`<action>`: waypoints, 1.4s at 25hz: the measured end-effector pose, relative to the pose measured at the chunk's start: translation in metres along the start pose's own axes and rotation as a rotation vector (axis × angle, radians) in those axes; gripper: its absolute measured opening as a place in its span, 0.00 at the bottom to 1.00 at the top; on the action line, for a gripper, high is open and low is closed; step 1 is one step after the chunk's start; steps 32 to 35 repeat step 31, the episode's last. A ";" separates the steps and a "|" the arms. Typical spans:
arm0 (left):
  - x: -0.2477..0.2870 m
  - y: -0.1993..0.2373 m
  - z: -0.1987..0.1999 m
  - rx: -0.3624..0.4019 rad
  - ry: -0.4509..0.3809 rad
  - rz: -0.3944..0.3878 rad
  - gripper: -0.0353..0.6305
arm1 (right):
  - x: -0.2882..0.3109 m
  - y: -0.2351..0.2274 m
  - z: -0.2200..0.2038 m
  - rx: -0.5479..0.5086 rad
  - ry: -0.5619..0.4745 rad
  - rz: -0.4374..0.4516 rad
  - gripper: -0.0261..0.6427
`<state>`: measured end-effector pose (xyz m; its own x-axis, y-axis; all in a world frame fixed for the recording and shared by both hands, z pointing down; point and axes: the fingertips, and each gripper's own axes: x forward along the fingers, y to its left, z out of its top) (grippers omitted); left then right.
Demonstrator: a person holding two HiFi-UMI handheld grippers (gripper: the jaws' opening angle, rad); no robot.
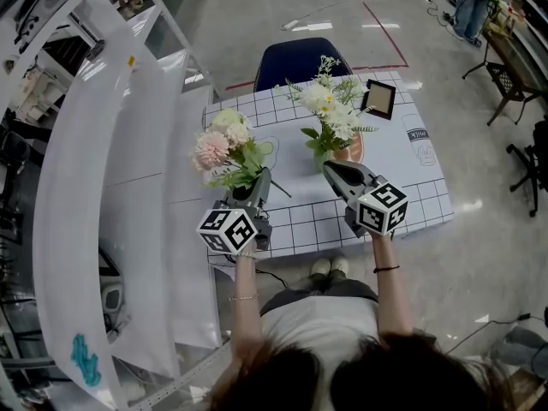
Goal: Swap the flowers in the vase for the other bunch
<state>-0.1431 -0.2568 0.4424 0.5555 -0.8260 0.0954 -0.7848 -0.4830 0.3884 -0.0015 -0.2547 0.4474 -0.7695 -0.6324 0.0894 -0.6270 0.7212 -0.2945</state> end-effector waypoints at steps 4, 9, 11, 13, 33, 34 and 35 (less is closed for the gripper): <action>0.001 -0.002 -0.001 0.002 -0.001 -0.007 0.17 | 0.002 0.003 0.001 -0.014 0.006 0.017 0.05; 0.002 -0.005 -0.001 0.003 -0.003 -0.011 0.17 | 0.003 0.005 0.000 -0.015 0.004 0.028 0.05; 0.003 -0.005 -0.001 0.004 -0.002 -0.012 0.17 | 0.003 0.004 0.001 -0.014 0.001 0.028 0.05; 0.004 -0.005 -0.001 0.005 -0.002 -0.012 0.17 | 0.004 0.003 0.003 -0.013 -0.003 0.029 0.05; 0.012 -0.006 -0.003 0.007 0.002 -0.005 0.17 | 0.004 -0.005 0.005 0.004 -0.020 0.046 0.05; 0.012 -0.006 -0.003 0.007 0.002 -0.005 0.17 | 0.004 -0.005 0.005 0.004 -0.020 0.046 0.05; 0.012 -0.006 -0.003 0.007 0.002 -0.005 0.17 | 0.004 -0.005 0.005 0.004 -0.020 0.046 0.05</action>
